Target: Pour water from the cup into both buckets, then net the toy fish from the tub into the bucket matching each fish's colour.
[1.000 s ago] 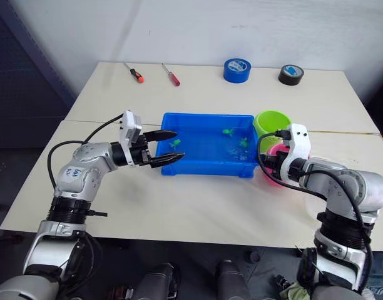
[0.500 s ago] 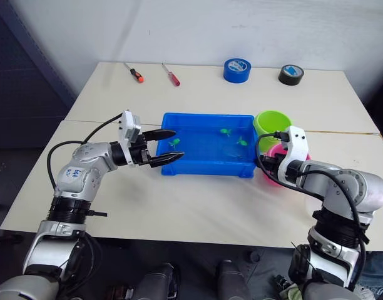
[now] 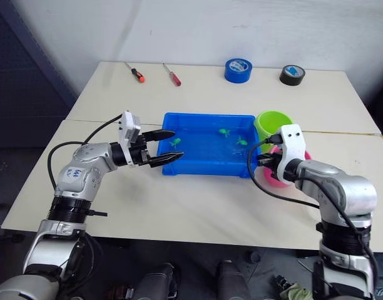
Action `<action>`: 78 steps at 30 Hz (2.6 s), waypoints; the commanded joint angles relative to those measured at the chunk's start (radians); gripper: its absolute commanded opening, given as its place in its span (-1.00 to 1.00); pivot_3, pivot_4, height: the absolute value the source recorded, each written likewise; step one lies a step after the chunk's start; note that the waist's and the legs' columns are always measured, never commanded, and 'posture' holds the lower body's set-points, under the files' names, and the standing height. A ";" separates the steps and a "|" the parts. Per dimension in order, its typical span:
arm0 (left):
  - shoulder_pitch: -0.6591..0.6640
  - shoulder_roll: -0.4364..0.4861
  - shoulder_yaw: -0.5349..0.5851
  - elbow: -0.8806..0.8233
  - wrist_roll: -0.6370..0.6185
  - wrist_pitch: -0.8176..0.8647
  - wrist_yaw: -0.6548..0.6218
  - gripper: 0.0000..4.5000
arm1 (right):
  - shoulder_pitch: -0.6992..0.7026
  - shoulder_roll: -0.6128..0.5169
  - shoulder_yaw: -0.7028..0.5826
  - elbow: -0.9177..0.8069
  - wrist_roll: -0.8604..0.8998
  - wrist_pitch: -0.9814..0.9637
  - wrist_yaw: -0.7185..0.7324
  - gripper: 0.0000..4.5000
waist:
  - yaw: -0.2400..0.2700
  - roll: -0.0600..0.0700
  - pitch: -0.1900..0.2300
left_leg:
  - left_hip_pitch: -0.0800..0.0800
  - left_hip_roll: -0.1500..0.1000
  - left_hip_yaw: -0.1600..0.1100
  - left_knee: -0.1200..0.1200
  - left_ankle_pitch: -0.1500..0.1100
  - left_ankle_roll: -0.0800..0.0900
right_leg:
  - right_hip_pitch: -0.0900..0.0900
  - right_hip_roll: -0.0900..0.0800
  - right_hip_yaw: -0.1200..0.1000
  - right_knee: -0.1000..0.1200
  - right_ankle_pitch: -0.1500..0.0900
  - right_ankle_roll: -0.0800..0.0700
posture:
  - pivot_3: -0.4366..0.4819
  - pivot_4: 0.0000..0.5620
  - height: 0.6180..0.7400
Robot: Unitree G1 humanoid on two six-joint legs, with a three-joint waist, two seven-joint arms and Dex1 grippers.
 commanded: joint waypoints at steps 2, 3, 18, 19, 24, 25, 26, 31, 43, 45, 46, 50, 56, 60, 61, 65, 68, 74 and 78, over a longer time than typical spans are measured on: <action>-0.020 0.005 0.016 -0.016 -0.004 -0.015 -0.002 0.99 | 0.042 -0.031 0.013 -0.060 -0.016 -0.099 0.049 -1.00 | -0.001 0.000 0.000 | 0.000 0.000 0.000 0.000 0.000 0.000 | 0.000 0.000 0.000 0.000 0.000 0.000 | -0.05 -0.47 1.00; -0.022 0.004 0.015 -0.014 -0.003 -0.014 -0.002 0.99 | 0.052 -0.033 0.016 -0.059 -0.025 -0.125 0.054 -1.00 | -0.001 0.000 0.000 | 0.000 0.000 0.000 0.000 0.000 0.000 | 0.000 0.000 0.000 0.000 0.000 0.000 | -0.05 -0.47 1.00; -0.051 -0.011 -0.002 0.020 -0.021 0.021 -0.038 0.99 | 0.177 -0.045 -0.014 -0.172 -0.088 -0.397 0.105 -1.00 | 0.002 0.000 0.000 | 0.000 0.000 0.000 0.000 0.000 0.000 | 0.000 0.001 0.000 0.000 0.000 0.000 | -0.05 -0.47 1.00; -0.055 -0.014 -0.005 0.021 -0.022 0.024 -0.043 0.99 | 0.184 -0.038 -0.034 -0.194 -0.075 -0.389 0.097 -1.00 | 0.003 0.000 0.000 | 0.000 0.000 0.000 0.000 0.000 0.000 | 0.000 0.001 0.000 0.000 0.000 0.000 | -0.05 -0.47 1.00; -0.093 -0.057 -0.023 0.056 -0.005 0.012 -0.048 0.99 | 0.229 -0.056 -0.111 -0.305 -0.057 -0.368 0.082 -1.00 | 0.006 0.000 0.000 | 0.000 0.000 0.000 0.000 0.000 0.000 | 0.001 0.000 0.000 0.000 0.000 0.000 | -0.05 -0.47 1.00; -0.105 -0.070 -0.030 0.071 -0.001 0.006 -0.053 0.99 | 0.242 -0.067 -0.139 -0.329 -0.051 -0.351 0.081 -1.00 | 0.006 0.000 0.000 | 0.000 0.000 0.000 0.001 0.000 0.000 | 0.001 0.000 0.000 0.000 0.000 0.000 | -0.05 -0.47 1.00; -0.118 -0.079 -0.035 0.089 0.004 -0.002 -0.062 0.99 | 0.250 -0.078 -0.161 -0.348 -0.046 -0.336 0.079 -1.00 | 0.008 0.000 0.000 | 0.000 0.000 0.000 0.001 0.000 0.000 | 0.001 0.000 0.000 0.000 0.000 0.000 | -0.05 -0.47 1.00; -0.157 -0.101 -0.043 0.159 0.017 -0.040 -0.093 0.99 | 0.247 -0.119 -0.234 -0.369 -0.035 -0.284 0.070 -1.00 | 0.001 0.000 0.000 | 0.000 0.000 0.000 0.001 0.000 0.000 | 0.001 0.001 0.000 -0.001 0.000 0.000 | -0.05 -0.47 1.00; -0.143 -0.103 -0.032 0.135 0.023 -0.052 -0.088 0.99 | 0.175 -0.323 -0.081 -0.022 -0.298 -0.534 0.110 -1.00 | 0.001 0.000 0.000 | 0.000 0.000 0.001 0.001 0.000 0.000 | 0.001 0.002 0.001 0.000 0.000 0.000 | -0.05 -0.47 1.00; -0.123 -0.088 -0.022 0.106 0.020 -0.039 -0.075 0.99 | 0.165 -0.397 0.014 0.049 -0.418 -0.705 0.154 -1.00 | 0.001 0.001 0.000 | 0.000 0.001 0.001 0.001 0.000 0.000 | 0.000 0.003 0.001 0.000 0.000 0.000 | -0.05 -0.47 1.00; -0.110 -0.079 -0.019 0.088 0.021 -0.033 -0.070 0.99 | 0.164 -0.438 0.058 0.077 -0.479 -0.787 0.170 -1.00 | 0.001 0.001 0.000 | 0.000 0.000 0.002 0.001 0.000 0.000 | 0.000 0.003 0.002 0.001 0.000 0.000 | -0.05 -0.47 1.00; -0.075 -0.061 -0.013 0.034 0.014 -0.011 -0.053 0.99 | 0.152 -0.538 0.150 0.175 -0.671 -1.027 0.153 -1.00 | 0.001 0.001 0.000 | 0.000 0.001 0.002 0.001 0.000 0.000 | 0.000 0.003 0.002 0.000 0.000 0.000 | -0.05 -0.47 1.00; -0.062 -0.060 -0.007 -0.007 0.008 0.013 -0.032 0.99 | 0.088 -0.689 0.258 0.310 -1.004 -1.389 0.061 -1.00 | 0.002 0.001 0.000 | 0.000 0.000 0.004 0.002 0.003 -0.004 | 0.000 0.002 0.002 -0.001 0.000 0.000 | -0.05 -0.47 1.00; -0.068 -0.060 -0.007 -0.004 0.009 0.014 -0.032 0.99 | 0.066 -0.672 0.230 0.348 -0.992 -1.416 0.092 -1.00 | -0.001 0.001 0.000 | 0.001 0.001 0.005 0.002 0.004 -0.006 | 0.000 0.002 0.002 -0.001 0.000 0.000 | -0.05 -0.47 1.00; -0.071 -0.060 -0.007 -0.001 0.010 0.013 -0.033 0.99 | 0.058 -0.662 0.217 0.354 -0.978 -1.416 0.096 -1.00 | -0.001 0.001 0.000 | 0.001 0.001 0.005 0.002 0.004 -0.006 | 0.000 0.003 0.002 0.000 0.000 0.000 | -0.05 -0.47 1.00; -0.080 -0.054 -0.007 0.020 0.018 0.002 -0.038 0.99 | 0.046 -0.557 0.113 0.317 -0.776 -1.278 0.167 -1.00 | -0.003 0.001 0.000 | 0.001 0.001 0.005 0.003 0.004 -0.007 | 0.000 0.003 0.003 0.000 0.000 0.000 | -0.05 -0.47 1.00; -0.069 -0.031 0.000 0.025 0.027 -0.003 -0.037 0.99 | 0.045 -0.385 -0.013 0.150 -0.419 -0.900 0.268 -1.00 | -0.003 0.000 0.000 | 0.002 0.003 0.004 0.003 0.004 -0.007 | 0.002 0.005 0.002 0.000 0.000 0.000 | -0.05 -0.47 1.00; 0.008 0.020 0.021 -0.059 -0.010 0.055 -0.043 0.99 | 0.011 -0.219 -0.087 -0.151 0.034 -0.254 0.280 -1.00 | 0.001 0.000 0.000 | 0.002 0.004 0.002 0.003 0.004 -0.008 | 0.001 0.003 0.002 0.003 0.000 0.000 | -0.05 -0.47 1.00; 0.058 0.039 0.034 -0.124 -0.008 0.079 -0.008 0.99 | 0.022 -0.139 -0.067 -0.172 0.127 -0.063 0.221 -1.00 | 0.004 0.000 0.000 | 0.001 0.003 -0.002 0.003 0.001 -0.002 | 0.002 -0.001 0.003 0.002 0.000 0.000 | -0.05 -0.47 1.00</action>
